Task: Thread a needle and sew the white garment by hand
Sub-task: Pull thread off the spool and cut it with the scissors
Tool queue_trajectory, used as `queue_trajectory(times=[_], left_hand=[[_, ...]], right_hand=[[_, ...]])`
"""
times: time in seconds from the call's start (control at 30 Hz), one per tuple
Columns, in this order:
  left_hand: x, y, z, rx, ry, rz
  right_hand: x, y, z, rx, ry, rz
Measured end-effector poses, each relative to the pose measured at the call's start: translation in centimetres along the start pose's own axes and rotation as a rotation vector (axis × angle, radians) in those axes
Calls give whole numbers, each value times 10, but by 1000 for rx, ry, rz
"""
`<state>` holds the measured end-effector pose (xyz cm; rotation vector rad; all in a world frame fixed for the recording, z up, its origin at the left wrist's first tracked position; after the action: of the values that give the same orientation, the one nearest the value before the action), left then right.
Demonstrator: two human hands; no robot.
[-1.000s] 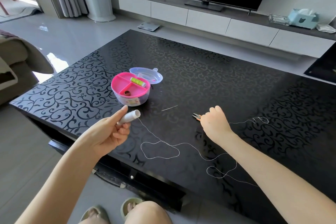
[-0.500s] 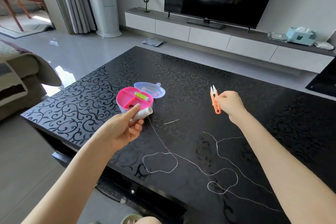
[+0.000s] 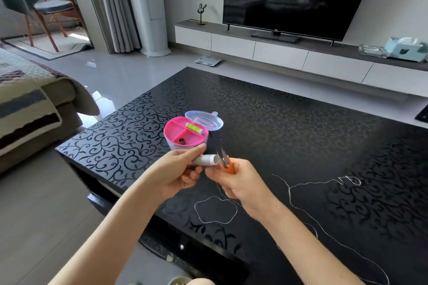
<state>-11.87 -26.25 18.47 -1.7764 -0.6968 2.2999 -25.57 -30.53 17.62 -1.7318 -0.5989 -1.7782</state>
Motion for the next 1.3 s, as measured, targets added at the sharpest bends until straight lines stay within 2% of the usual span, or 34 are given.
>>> queue_trajectory(times=[0.13,0.23,0.33,0.43,0.5,0.57,0.7,0.8,0.9,1.03,1.1,1.3], left_hand=[[1,-6,-14,5,39,0],[3,-8,-21,-108,155,33],[4,-4,-27,-203,21,72],[3,0,-28,-102,-215,19],[4,-1,-28,-10,-247,-21],[7,-4,-28,53,-85,7],[14,-14,-35,52,428,39],[21,-22,-34,157,480,59],[35,-26,-30,170,314,41],[63,-20,-25,6,-434,-173],[69,-15,-24,-10,-666,-194],[70,-15,-28,-18,-575,-150]], right_hand=[[2,-2,-4,-91,149,3],[8,-3,-8,-105,183,-20],[12,-9,-14,-132,124,-37],[8,-18,-19,-170,76,-34],[0,-22,-26,-231,84,-10],[-7,-26,-34,-298,115,18],[-13,-33,-45,-372,123,40],[-19,-34,-43,-397,103,66],[-24,-33,-40,-437,110,96],[-26,-32,-34,-487,125,78],[-25,-34,-31,-496,111,44],[-8,-49,-42,-545,88,-56]])
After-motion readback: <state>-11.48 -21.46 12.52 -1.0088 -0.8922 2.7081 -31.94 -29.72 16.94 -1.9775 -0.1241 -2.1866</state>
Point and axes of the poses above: each hand's wrist, its own y-axis towards the middle knuckle, its own z-axis out of the palm, x = y × z, the point moved 3 cm from there along y, towards the middle knuckle, and after that the axes turned 4 degrees about y, right-handed, at the moved point
